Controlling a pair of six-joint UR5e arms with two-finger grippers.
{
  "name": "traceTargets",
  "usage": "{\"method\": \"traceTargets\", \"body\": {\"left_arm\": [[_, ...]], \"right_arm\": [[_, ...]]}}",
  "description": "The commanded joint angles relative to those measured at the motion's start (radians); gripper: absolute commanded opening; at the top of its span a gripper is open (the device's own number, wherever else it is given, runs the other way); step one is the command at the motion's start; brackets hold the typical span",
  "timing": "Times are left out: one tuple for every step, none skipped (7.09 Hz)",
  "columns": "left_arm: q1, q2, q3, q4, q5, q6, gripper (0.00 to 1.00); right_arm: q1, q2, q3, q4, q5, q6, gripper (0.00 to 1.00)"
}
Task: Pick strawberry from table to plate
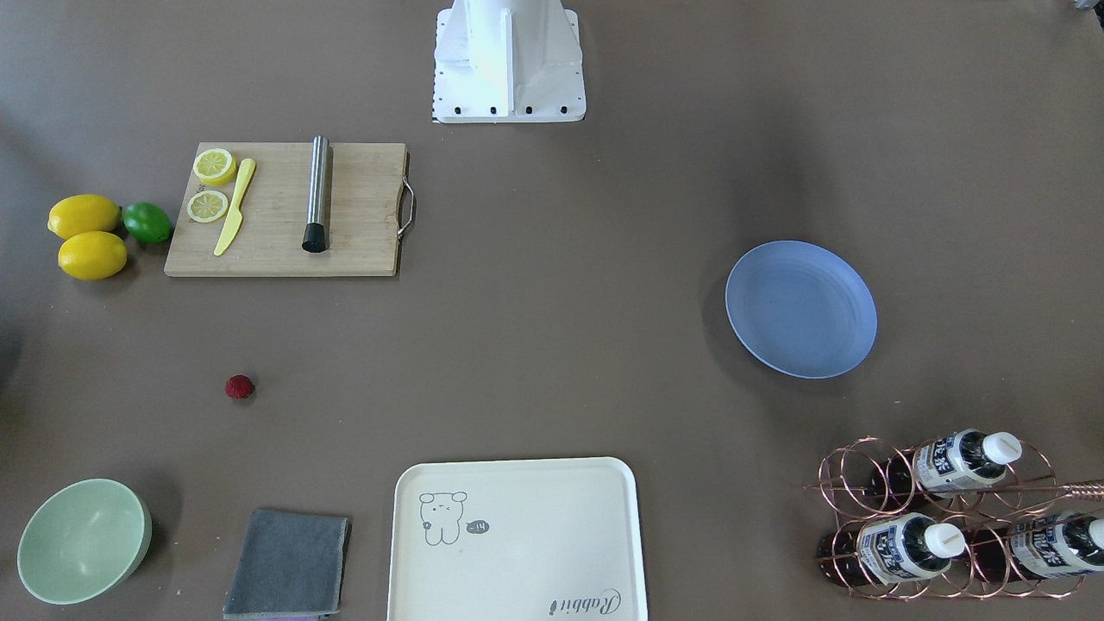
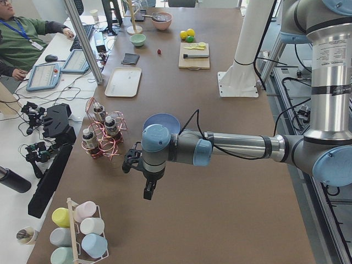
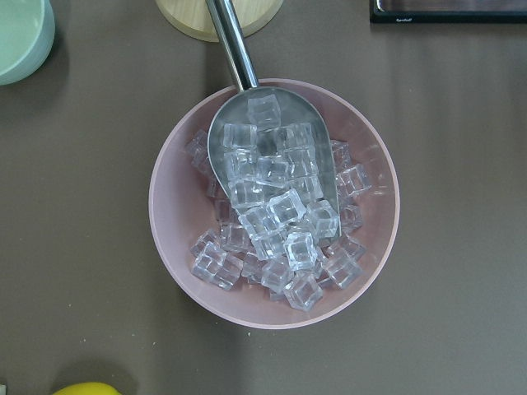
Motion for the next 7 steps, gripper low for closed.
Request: {"method": "traceTargets", "body": {"left_arm": [[-0.003, -0.001, -0.005, -0.001, -0.002, -0.002, 0.98], [-0.003, -0.001, -0.007, 0.001, -0.003, -0.005, 0.98], [-0.003, -0.002, -0.005, 0.001, -0.003, -0.006, 0.98], [-0.003, -0.002, -0.008, -0.001, -0.004, -0.006, 0.98], [-0.003, -0.001, -0.008, -0.001, -0.004, -0.006, 0.98], [-0.003, -0.002, -0.007, 0.001, -0.004, -0.008, 0.98], [-0.003, -0.001, -0.013, 0.001, -0.004, -0.008, 0.98]], "right_arm": [[-0.007, 0.002, 0.001, 0.0, 0.0, 0.003, 1.0], [-0.007, 0.002, 0.004, 0.0, 0.0, 0.003, 1.0], [-0.007, 0.002, 0.003, 0.0, -0.001, 0.003, 1.0], [-0.008, 0.002, 0.0, -0.002, -0.003, 0.005, 1.0], [-0.008, 0.002, -0.003, 0.0, -0.005, 0.006, 1.0], [-0.008, 0.0, -0.003, -0.002, -0.003, 0.008, 1.0], [-0.008, -0.006, -0.005, 0.0, -0.003, 0.006, 1.0]]}}
